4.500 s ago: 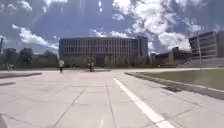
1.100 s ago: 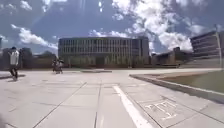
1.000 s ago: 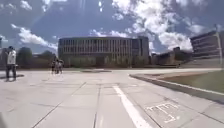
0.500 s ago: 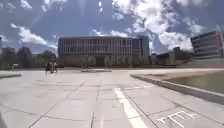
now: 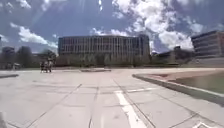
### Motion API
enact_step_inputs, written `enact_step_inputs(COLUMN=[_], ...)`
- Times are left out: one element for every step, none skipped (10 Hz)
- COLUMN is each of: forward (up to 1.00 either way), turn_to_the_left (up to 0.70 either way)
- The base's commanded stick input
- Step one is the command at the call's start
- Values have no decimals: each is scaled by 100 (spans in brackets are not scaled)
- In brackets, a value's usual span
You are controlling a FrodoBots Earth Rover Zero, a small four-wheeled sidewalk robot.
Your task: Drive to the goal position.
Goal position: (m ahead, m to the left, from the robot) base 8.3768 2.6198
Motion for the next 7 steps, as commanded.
enact_step_inputs(forward=[70, 70, 70, 70, 70, 70, 70], turn_to_the_left=[0, 0, 0, 0, 0, 0, 0])
